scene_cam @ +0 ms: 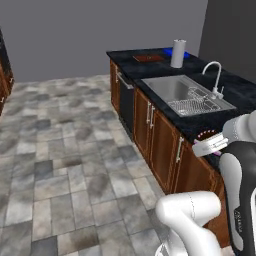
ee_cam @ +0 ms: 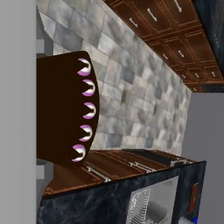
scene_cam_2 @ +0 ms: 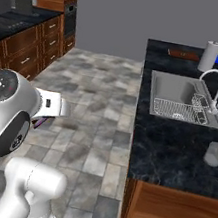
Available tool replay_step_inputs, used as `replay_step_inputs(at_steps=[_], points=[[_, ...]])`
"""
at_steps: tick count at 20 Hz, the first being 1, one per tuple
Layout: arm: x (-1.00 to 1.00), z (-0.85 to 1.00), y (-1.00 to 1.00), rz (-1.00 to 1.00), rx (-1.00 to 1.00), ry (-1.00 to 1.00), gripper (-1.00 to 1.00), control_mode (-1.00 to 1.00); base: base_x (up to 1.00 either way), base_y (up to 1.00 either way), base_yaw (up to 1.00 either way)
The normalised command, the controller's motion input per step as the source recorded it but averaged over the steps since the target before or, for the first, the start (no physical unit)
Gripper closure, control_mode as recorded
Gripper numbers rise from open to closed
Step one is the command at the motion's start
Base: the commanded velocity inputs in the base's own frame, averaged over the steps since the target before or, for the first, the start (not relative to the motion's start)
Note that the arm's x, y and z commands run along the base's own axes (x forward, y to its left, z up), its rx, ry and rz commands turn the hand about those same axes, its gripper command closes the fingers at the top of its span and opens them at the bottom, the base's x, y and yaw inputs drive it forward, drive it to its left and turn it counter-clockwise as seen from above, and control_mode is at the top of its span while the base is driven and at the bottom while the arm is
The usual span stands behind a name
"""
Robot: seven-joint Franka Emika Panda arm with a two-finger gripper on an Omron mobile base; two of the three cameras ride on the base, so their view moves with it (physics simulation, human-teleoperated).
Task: Take the cakes from the fridge and place them on the empty tray on the dining counter.
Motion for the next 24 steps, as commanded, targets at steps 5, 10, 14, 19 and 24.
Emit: replay_step_inputs(at_steps=[5, 10, 14, 19, 24], points=[[0.0, 0.0, 0.0, 0.0, 0.0, 0.0, 1.0, 1.0, -0.47, 0.0, -0.21], [0.0, 0.0, 0.0, 0.0, 0.0, 0.0, 1.0, 1.0, -0.52, -0.04, -0.19], [0.0, 0.0, 0.0, 0.0, 0.0, 0.0, 1.0, 1.0, -0.31, -0.24, -0.15], [0.0, 0.0, 0.0, 0.0, 0.0, 0.0, 1.0, 1.0, -0.08, -0.63, -0.04], [0.0, 0.0, 0.0, 0.0, 0.0, 0.0, 1.0, 1.0, -0.14, -0.83, -0.01]])
